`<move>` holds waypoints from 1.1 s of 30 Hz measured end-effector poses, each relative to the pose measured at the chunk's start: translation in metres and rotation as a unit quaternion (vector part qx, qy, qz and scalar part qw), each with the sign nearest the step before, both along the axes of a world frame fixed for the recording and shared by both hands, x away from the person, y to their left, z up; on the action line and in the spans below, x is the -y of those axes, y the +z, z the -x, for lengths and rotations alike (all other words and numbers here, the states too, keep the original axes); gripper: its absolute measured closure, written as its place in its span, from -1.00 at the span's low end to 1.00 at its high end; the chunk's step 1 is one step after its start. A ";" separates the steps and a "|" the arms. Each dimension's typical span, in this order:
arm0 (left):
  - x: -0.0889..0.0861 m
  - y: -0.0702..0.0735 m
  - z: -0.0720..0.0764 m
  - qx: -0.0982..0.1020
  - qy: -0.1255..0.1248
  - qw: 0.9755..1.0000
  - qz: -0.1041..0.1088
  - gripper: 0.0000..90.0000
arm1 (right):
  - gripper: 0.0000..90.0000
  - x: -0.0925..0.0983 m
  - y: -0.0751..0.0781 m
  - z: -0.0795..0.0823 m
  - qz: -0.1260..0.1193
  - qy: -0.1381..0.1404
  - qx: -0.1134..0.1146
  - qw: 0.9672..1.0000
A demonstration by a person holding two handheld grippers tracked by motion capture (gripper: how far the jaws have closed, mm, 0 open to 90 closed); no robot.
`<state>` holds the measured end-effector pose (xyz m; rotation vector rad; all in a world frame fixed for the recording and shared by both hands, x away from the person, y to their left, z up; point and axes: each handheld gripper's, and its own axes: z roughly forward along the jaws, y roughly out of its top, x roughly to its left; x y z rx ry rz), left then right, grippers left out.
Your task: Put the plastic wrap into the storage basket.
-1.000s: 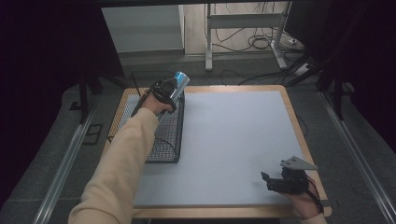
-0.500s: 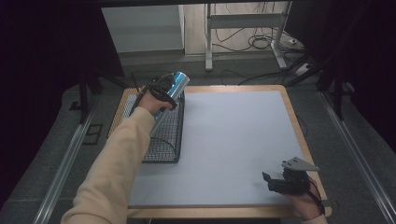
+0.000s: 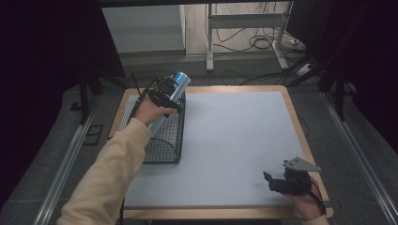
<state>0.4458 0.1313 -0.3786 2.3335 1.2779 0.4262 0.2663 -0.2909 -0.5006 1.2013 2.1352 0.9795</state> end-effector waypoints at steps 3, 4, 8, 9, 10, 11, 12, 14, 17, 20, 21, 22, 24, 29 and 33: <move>0.007 0.001 0.014 0.007 -0.017 1.000 0.014 -0.64 | -0.72 -0.003 0.001 -0.001 0.000 0.001 0.005 1.000; 0.011 0.000 0.020 0.011 -0.024 1.000 0.017 -0.63 | -0.71 -0.003 0.002 0.000 -0.001 0.001 0.012 1.000; 0.023 0.001 0.038 0.017 -0.055 0.998 0.034 -0.63 | -0.70 -0.001 0.008 0.003 -0.003 -0.005 0.029 1.000; 0.027 0.001 0.043 0.020 -0.062 0.997 0.039 -0.63 | -0.70 0.000 0.008 0.004 -0.003 -0.005 0.029 1.000; 0.032 0.001 0.050 0.021 -0.074 0.996 0.044 -0.62 | -0.70 0.001 0.007 0.005 -0.004 -0.008 0.027 1.000; 0.034 0.001 0.054 0.022 -0.081 0.995 0.047 -0.62 | -0.70 0.003 0.007 0.005 -0.002 -0.009 0.026 1.000; 0.039 0.000 0.060 0.025 -0.090 0.994 0.051 -0.62 | -0.70 0.003 0.006 0.005 -0.002 -0.010 0.025 1.000; 0.047 -0.002 0.072 0.035 -0.108 0.993 0.044 -0.63 | -0.70 0.005 0.006 0.006 -0.002 -0.011 0.024 1.000; 0.057 -0.008 0.089 0.035 -0.136 0.989 0.053 -0.62 | -0.70 0.006 0.005 0.006 -0.002 -0.013 0.024 1.000; 0.066 -0.015 0.106 0.041 -0.153 0.986 0.057 -0.62 | -0.70 0.006 0.004 0.006 0.000 -0.012 0.022 1.000; 0.068 -0.018 0.110 0.040 -0.161 0.984 0.058 -0.61 | -0.70 0.006 0.004 0.006 0.001 -0.011 0.022 1.000; 0.070 -0.021 0.115 0.038 -0.168 0.983 0.064 -0.61 | -0.70 0.005 0.004 0.006 0.000 -0.010 0.022 1.000; 0.075 -0.030 0.123 0.030 -0.181 0.981 0.069 -0.60 | -0.70 0.006 0.003 0.005 0.001 -0.009 0.021 1.000; 0.079 -0.052 0.138 0.018 -0.201 0.978 0.060 -0.60 | -0.70 0.006 0.002 0.004 0.001 -0.008 0.018 1.000; 0.080 -0.064 0.145 0.007 -0.208 0.976 0.067 -0.59 | -0.70 0.006 0.002 0.004 0.002 -0.010 0.020 1.000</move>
